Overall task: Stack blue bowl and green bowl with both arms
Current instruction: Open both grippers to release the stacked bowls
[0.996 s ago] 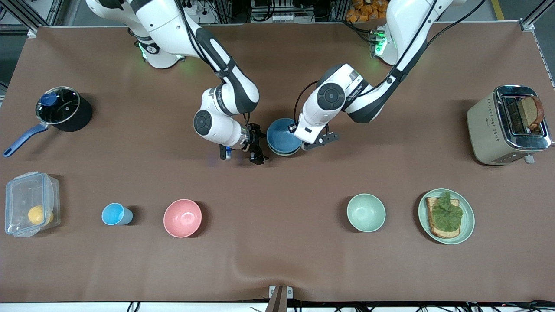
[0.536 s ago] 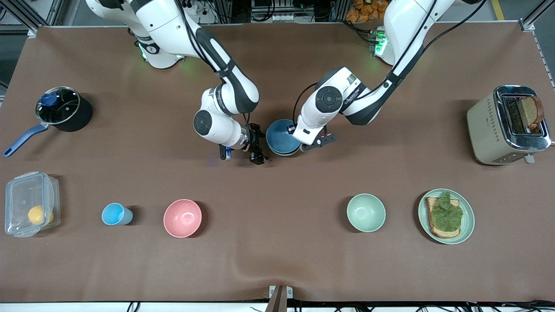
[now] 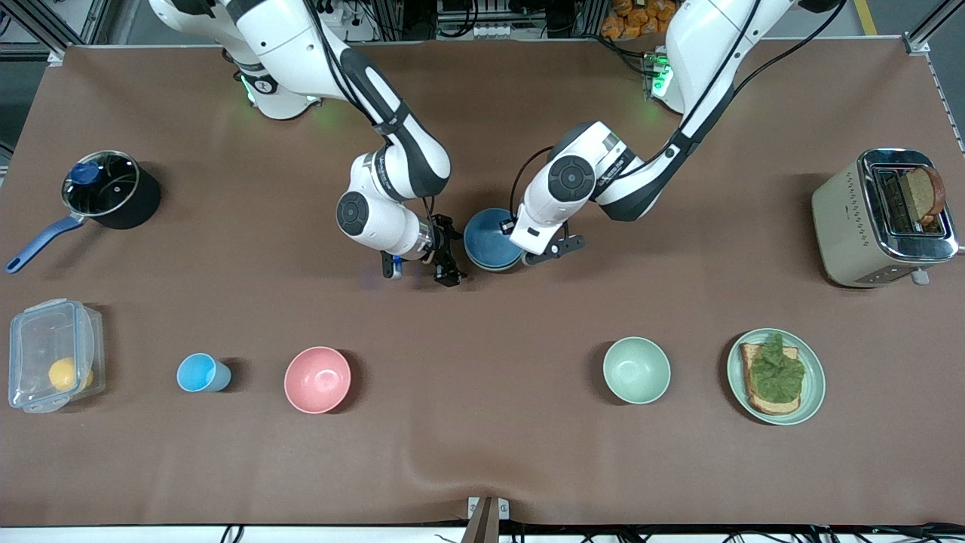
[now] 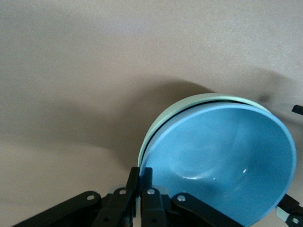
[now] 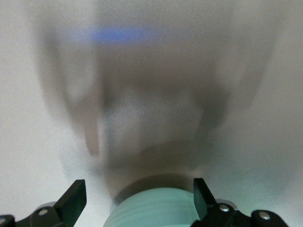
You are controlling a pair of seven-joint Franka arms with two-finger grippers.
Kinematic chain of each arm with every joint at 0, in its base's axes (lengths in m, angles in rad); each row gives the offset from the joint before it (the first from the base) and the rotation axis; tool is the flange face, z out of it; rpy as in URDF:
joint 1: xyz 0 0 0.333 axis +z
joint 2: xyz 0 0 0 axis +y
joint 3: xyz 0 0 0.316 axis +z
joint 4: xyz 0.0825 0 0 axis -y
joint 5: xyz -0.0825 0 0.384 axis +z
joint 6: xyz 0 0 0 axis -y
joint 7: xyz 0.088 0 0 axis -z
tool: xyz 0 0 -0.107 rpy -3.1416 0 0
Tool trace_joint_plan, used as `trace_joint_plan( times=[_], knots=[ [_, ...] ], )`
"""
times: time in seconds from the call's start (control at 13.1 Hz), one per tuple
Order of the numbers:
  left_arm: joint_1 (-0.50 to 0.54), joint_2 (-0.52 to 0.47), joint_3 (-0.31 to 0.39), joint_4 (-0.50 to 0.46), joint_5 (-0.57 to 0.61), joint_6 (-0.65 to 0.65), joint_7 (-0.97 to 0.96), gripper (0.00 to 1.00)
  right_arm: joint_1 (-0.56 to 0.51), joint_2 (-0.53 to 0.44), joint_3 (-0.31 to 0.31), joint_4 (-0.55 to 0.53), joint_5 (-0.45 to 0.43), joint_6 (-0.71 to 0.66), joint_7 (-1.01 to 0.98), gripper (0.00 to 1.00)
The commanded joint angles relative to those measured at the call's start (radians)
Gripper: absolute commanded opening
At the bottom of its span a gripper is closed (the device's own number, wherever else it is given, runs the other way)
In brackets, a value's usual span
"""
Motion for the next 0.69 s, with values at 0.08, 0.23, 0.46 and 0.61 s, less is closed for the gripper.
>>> trace_joint_plan(
  times=[0.08,0.23,0.46,0.61],
  knots=[
    [0.002,0.02,0.004,0.019,0.026,0.009,-0.018,0.27,0.003,-0.007,0.001,-0.001,0.022,0.003,0.0,1.0],
    [0.002,0.015,0.004,0.021,0.026,0.009,-0.018,1.0,0.005,-0.007,0.001,0.001,0.022,0.003,0.002,1.0],
    [0.009,-0.001,0.003,0.038,0.028,0.006,-0.049,1.0,0.003,-0.008,0.001,0.001,0.022,0.003,0.0,1.0],
    [0.012,-0.04,0.003,0.067,0.026,-0.028,-0.069,1.0,0.003,-0.008,0.001,0.001,0.022,0.003,0.0,1.0]
  ],
)
